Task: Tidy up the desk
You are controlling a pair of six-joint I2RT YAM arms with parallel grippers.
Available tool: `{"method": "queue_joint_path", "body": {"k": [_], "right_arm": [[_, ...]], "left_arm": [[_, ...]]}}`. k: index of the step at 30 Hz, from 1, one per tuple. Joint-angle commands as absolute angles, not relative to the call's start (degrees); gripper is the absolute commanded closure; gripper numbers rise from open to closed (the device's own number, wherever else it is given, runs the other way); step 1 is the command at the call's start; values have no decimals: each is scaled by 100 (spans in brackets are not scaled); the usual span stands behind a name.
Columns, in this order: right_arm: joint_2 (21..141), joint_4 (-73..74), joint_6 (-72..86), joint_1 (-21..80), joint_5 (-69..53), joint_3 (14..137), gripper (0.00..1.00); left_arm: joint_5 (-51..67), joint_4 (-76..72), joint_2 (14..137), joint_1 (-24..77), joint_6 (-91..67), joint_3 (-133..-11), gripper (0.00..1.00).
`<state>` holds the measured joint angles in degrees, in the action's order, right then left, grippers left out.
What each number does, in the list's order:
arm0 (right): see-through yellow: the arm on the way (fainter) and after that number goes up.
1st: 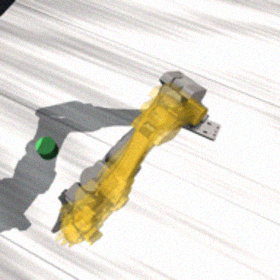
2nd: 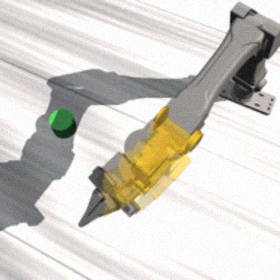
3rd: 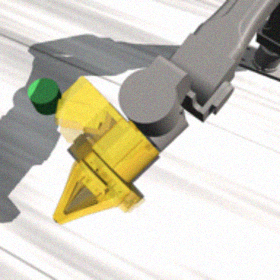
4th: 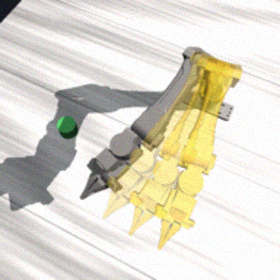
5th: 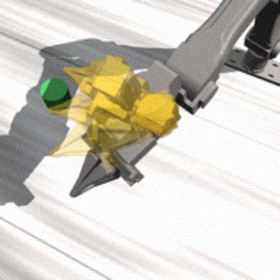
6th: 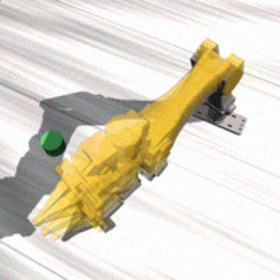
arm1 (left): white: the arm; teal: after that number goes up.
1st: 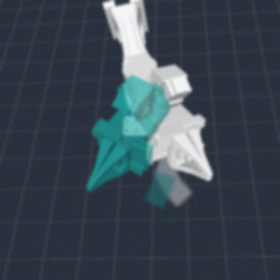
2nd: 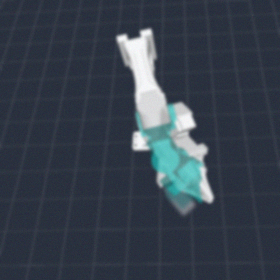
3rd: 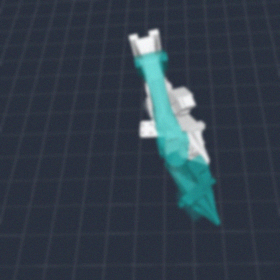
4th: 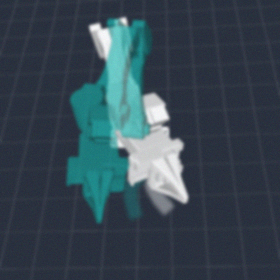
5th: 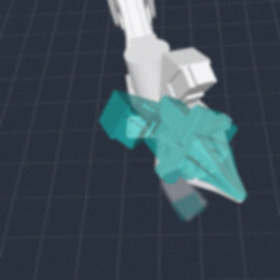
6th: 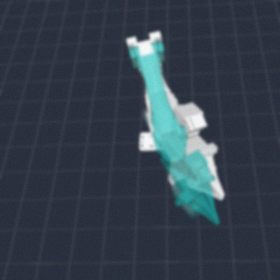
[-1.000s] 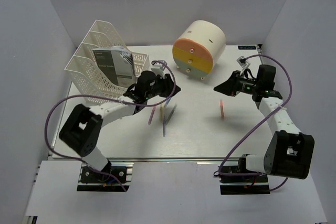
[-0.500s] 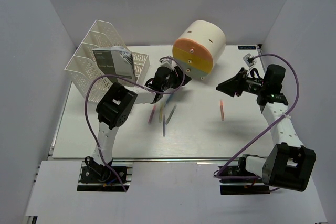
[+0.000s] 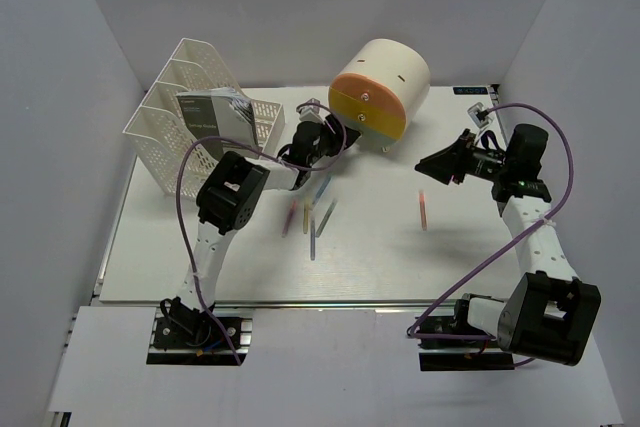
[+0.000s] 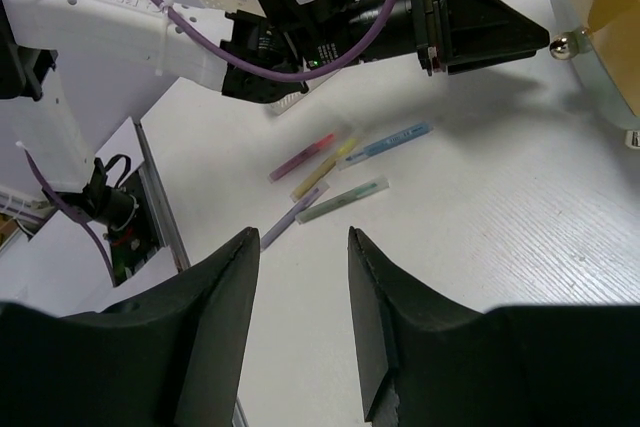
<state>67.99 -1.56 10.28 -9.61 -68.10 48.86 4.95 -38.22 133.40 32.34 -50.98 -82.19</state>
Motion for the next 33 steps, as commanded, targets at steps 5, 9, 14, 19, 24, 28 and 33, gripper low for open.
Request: {"method": "queue_joint_path", "body": {"k": [5,9,14,19,24,28,33], "right_arm": [[6811,-396,1072,-1063,-6882,4816,53],[6820,-430,1090,-1081,-6864,4799,52],[6829,-448,1099,-1107,-6864,4781,52],[6855,-475,1107,-1125,-6847,4764,52],[6864,-483,1116,-1134,-6838,4755,53],[6882,-492,1116,-1160,-6829,4746,52],[6882,-510,1116,-1169,-6812,4729,53]], "left_arm": [[562,-4017,13473,3226,-5273,-8551,41],[563,-3964,13597,3226,-5309,-8736,41],[536,-3814,13772,3226,-5309,-9070,42],[457,-3700,13895,3226,-5396,-9237,43],[290,-3744,13939,3226,-5537,-9255,51],[255,-3849,13948,3226,-5642,-9194,63],[202,-4069,13896,3226,-5801,-8956,74]]}}
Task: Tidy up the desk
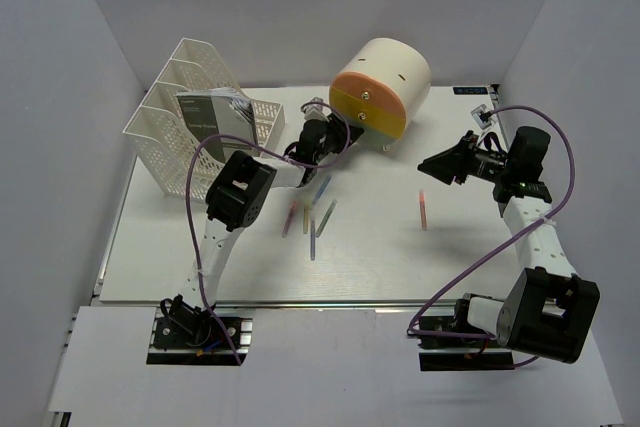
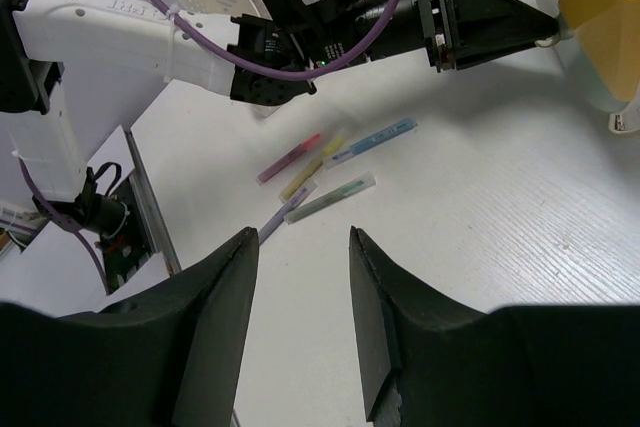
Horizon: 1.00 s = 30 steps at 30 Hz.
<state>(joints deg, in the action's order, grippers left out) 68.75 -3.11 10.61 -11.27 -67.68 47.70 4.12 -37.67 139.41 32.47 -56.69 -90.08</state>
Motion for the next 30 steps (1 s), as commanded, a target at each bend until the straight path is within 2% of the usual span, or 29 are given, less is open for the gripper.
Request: {"method": "queue_joint_path", "body": {"k": [1,7,19,21,23,27,30], "right_arm": [[6891,-510,1108,-1169,-6812,4729,53],[6900,-527,1107,-1187,-6794,4711,53],[7022,-282,835,-1178,-6469,4711,51],[7066,-211,756,-1178,-6416,4737,50],[7119,-89,642,-1169,-6372,4790,50],[7154,157,422,-1134,-6179,4834,48],[7216,377,212,-1108,-5977,4930,44]], "left_arm": [[202,-4113,13878,3226,-5818,-8895,75],[202,-4289,13633,3226,-5792,-8500,85],[237,-4729,12595,3226,-5572,-6918,86],[246,-4729,12481,3226,-5537,-6725,83],[264,-4729,12428,3226,-5537,-6627,78],[272,-4527,12305,3226,-5511,-6565,38],[299,-4290,12191,3226,-5467,-6600,29]]}}
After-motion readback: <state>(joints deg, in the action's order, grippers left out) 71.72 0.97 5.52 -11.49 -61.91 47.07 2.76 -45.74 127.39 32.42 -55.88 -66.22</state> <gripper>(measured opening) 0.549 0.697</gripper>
